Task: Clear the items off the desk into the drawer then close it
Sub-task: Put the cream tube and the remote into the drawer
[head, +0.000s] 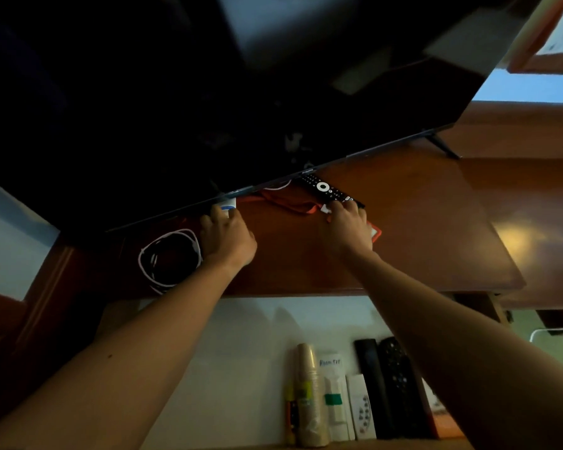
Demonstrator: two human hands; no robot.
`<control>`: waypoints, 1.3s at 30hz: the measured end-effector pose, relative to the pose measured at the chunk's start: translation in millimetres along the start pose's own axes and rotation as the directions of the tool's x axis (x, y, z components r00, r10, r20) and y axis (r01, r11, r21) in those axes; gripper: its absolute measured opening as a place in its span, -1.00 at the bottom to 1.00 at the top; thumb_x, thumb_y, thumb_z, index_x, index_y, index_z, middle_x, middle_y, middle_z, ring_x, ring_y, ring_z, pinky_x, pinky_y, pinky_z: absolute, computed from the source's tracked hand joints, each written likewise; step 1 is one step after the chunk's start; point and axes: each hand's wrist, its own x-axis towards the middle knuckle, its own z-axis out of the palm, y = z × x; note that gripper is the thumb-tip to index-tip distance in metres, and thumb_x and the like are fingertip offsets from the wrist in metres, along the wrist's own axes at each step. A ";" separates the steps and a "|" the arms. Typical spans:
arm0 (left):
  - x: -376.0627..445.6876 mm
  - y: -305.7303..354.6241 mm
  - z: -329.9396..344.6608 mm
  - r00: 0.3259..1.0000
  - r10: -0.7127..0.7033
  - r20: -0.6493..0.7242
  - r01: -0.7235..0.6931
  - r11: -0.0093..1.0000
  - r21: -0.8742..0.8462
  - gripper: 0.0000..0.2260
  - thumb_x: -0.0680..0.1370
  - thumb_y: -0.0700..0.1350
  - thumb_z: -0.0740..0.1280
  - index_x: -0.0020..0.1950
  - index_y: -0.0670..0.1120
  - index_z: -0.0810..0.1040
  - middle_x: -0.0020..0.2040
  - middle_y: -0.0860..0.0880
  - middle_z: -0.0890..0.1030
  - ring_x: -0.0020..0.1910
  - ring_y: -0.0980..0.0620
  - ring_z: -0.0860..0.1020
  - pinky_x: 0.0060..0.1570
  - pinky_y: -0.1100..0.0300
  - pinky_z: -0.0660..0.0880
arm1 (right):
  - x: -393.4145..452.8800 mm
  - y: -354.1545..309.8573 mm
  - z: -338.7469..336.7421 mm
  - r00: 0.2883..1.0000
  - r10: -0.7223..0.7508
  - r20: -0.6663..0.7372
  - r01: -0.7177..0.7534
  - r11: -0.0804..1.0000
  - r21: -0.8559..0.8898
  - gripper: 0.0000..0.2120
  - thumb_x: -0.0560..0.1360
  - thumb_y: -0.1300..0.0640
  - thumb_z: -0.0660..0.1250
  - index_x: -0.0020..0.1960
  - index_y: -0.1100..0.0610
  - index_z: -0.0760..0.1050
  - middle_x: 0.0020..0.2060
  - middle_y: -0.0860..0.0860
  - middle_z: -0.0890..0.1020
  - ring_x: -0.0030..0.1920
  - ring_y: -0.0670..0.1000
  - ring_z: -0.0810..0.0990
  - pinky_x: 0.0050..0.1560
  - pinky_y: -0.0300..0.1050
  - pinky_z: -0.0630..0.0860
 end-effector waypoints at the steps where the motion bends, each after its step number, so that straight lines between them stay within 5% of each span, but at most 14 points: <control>1: 1.3 1.0 1.5 1.000 -0.023 0.017 0.023 1.000 -0.012 -0.59 0.60 -0.01 0.26 0.40 -0.17 0.40 0.44 -0.21 0.26 0.29 -0.25 0.33 0.12 -0.05 0.44 | 9.3 1.6 -0.8 1.000 -0.001 0.010 0.001 1.000 -0.015 -0.57 0.61 0.04 0.22 0.45 0.10 0.34 0.41 0.17 0.37 0.39 0.26 0.33 0.33 0.25 0.34; 10: -16.1 5.8 12.8 0.997 -0.063 0.048 0.068 0.992 -0.109 -0.55 0.49 -0.01 0.36 0.35 -0.09 0.42 0.29 -0.16 0.36 0.22 -0.22 0.37 0.12 -0.04 0.44 | 58.0 19.3 12.2 0.996 -0.006 0.093 0.014 0.996 -0.090 -0.56 0.63 0.05 0.21 0.47 0.11 0.28 0.46 0.22 0.32 0.50 0.29 0.21 0.48 0.34 0.12; 16: -12.5 16.0 17.7 0.990 -0.129 0.052 0.135 0.981 -0.138 -0.52 0.51 0.04 0.34 0.38 -0.07 0.34 0.30 -0.19 0.33 0.25 -0.24 0.37 0.08 -0.05 0.47 | 63.8 16.2 11.8 0.996 -0.010 0.093 0.021 0.993 -0.113 -0.55 0.59 0.12 0.31 0.42 0.17 0.29 0.33 0.22 0.44 0.36 0.29 0.38 0.36 0.30 0.34; 28: -9.8 26.5 12.0 0.960 -0.144 0.241 0.173 0.980 -0.102 -0.44 0.55 -0.10 0.34 0.50 -0.04 0.19 0.33 -0.27 0.31 0.28 -0.31 0.39 0.13 -0.05 0.47 | 64.3 18.9 1.8 0.997 -0.068 0.045 0.074 0.987 -0.143 -0.47 0.49 0.13 0.46 0.38 0.19 0.36 0.25 0.22 0.48 0.28 0.27 0.41 0.25 0.23 0.42; 33: -7.3 20.5 14.0 0.961 -0.111 0.252 0.148 0.980 -0.132 -0.42 0.54 -0.10 0.36 0.50 -0.04 0.19 0.34 -0.26 0.33 0.26 -0.31 0.41 0.13 -0.08 0.53 | 56.4 21.3 -2.6 0.994 -0.057 0.096 0.063 0.996 -0.057 -0.56 0.52 0.15 0.42 0.35 0.23 0.45 0.22 0.22 0.43 0.20 0.25 0.45 0.21 0.19 0.52; 39: -15.1 12.4 9.5 0.967 -0.073 0.245 0.120 0.976 -0.184 -0.46 0.53 -0.11 0.39 0.46 -0.05 0.28 0.28 -0.23 0.39 0.21 -0.27 0.47 0.03 -0.04 0.58 | 30.3 19.4 -12.0 1.000 0.015 -0.013 -0.016 0.998 -0.068 -0.63 0.59 0.03 0.27 0.31 0.20 0.38 0.20 0.20 0.51 0.25 0.25 0.43 0.24 0.22 0.36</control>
